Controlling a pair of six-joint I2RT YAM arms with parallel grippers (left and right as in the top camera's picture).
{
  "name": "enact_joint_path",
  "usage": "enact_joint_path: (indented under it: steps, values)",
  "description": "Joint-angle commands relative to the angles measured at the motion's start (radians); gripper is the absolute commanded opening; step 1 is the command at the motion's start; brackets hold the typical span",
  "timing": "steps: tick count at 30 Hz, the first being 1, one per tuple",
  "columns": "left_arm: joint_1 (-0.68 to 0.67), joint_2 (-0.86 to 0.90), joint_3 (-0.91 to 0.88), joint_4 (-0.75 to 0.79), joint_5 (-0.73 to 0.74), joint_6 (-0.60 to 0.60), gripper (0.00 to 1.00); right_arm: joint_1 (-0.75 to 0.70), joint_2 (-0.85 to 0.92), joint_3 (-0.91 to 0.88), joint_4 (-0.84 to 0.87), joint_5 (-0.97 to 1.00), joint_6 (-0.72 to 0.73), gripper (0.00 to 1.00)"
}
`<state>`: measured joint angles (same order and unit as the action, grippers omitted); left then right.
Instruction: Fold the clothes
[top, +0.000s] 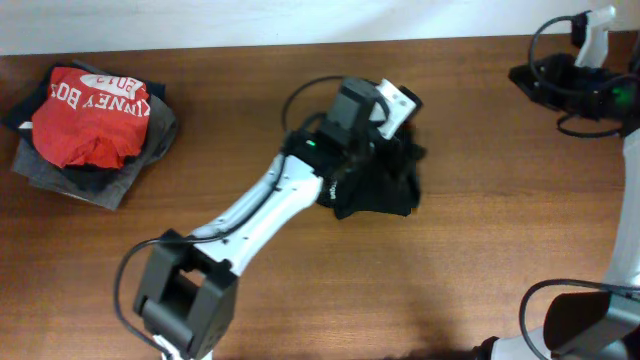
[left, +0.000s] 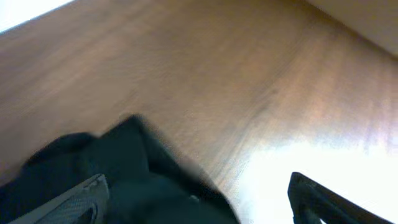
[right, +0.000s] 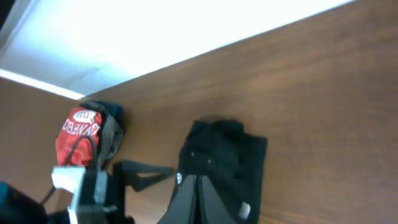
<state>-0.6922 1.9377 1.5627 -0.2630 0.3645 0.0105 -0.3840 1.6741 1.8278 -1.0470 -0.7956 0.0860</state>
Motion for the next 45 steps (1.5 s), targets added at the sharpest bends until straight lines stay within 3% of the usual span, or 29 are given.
enact_joint_path:
  steps: [1,7,12,14,17,20,26,32,39,45]
  values:
    - [-0.040,0.030,0.016,0.024,0.031,0.012,0.92,-0.025,0.004,-0.001,-0.004,-0.014,-0.019,0.04]
    - [0.026,0.000,0.077,0.026,0.032,0.001,0.93,-0.029,0.005,-0.002,-0.023,0.003,-0.056,0.04]
    - [0.163,-0.077,0.204,-0.108,0.032,0.000,0.99,-0.011,0.023,-0.012,-0.064,0.037,-0.088,0.06]
    - [0.212,-0.101,0.240,-0.163,0.032,0.001,0.99,0.005,0.040,-0.014,-0.097,0.048,-0.124,0.17]
    - [0.270,-0.121,0.262,-0.233,0.032,0.001,0.99,0.046,0.068,-0.035,-0.140,0.065,-0.187,0.52]
    - [0.294,-0.119,0.260,-0.304,0.032,0.006,0.99,0.099,0.099,-0.072,-0.154,0.145,-0.187,0.71]
    - [0.288,-0.099,0.256,-0.435,0.023,0.111,0.99,0.167,0.141,-0.154,-0.149,0.180,-0.187,0.77]
    - [0.286,-0.086,0.256,-0.526,-0.147,0.111,0.99,0.181,0.152,-0.179,-0.153,0.255,-0.187,0.89]
    - [0.299,-0.087,0.256,-0.581,-0.362,-0.064,0.99,0.192,0.152,-0.179,-0.153,0.433,-0.183,0.99]
    - [0.289,-0.086,0.256,-0.624,-0.296,-0.093,0.99,0.206,0.152,-0.178,-0.139,0.467,-0.181,0.99]
